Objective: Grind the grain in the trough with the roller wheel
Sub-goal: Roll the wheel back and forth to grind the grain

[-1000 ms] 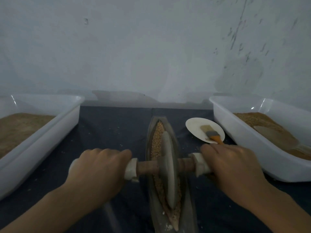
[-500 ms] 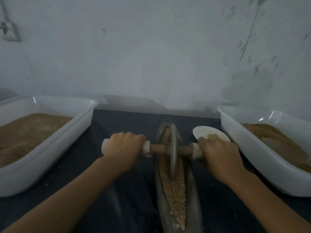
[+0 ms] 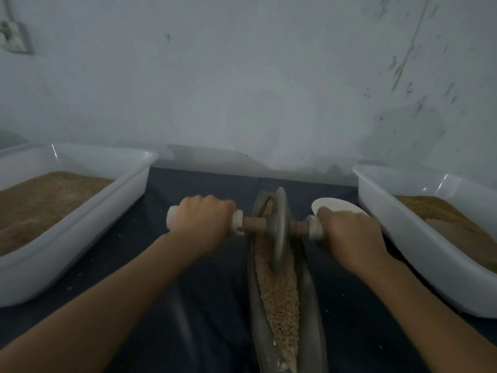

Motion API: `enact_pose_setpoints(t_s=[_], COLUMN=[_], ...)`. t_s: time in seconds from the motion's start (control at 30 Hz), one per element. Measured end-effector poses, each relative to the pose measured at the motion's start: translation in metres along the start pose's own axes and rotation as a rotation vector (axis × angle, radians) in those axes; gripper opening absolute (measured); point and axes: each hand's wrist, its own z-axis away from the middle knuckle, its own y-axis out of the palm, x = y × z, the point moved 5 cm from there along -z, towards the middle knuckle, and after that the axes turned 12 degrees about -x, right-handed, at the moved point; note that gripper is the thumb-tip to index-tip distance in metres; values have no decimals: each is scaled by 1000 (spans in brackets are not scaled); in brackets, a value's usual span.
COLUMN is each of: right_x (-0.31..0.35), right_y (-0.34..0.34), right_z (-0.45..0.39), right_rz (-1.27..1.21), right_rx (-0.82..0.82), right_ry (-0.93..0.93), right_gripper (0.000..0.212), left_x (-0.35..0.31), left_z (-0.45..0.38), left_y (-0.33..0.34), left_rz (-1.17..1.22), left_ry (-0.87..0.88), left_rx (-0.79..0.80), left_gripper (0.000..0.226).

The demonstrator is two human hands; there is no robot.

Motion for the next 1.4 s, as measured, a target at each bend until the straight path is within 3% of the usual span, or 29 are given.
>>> enact_pose_setpoints(t_s=[0.17, 0.3, 0.37, 0.47, 0.67, 0.87, 1.03, 1.2, 1.33, 1.4], right_x=[4, 16, 16, 15, 12, -3, 5, 10, 8, 8], right_y=[1, -39, -60, -68, -26, 19, -15, -55, -47, -32], right_z=[-14, 28, 48, 62, 18, -15, 30, 69, 62, 41], right_rz=[42, 74, 6, -16, 73, 17, 39, -68, -56, 4], right_rx=[5, -61, -140, -134, -132, -43, -131, -123, -107, -118], right_ry=[-28, -125, -136, -154, -160, 8, -43, -121, -97, -80], right_gripper=[27, 46, 48, 46, 44, 22, 44, 66, 56, 49], left_x=[4, 1, -1, -6, 4, 2, -5, -10, -4, 1], left_z=[-5, 45, 71, 93, 52, -9, 29, 86, 76, 55], left_y=[7, -13, -30, -45, -8, 7, -20, -61, -42, -22], left_rz=[50, 73, 69, 91, 49, 23, 0, 79, 18, -2], left_ry=[-27, 34, 108, 198, 5, -18, 61, 262, 182, 69], left_rx=[-5, 17, -64, -185, -61, -42, -86, -343, -201, -143], left_gripper=[21, 32, 35, 46, 28, 19, 25, 47, 48, 35])
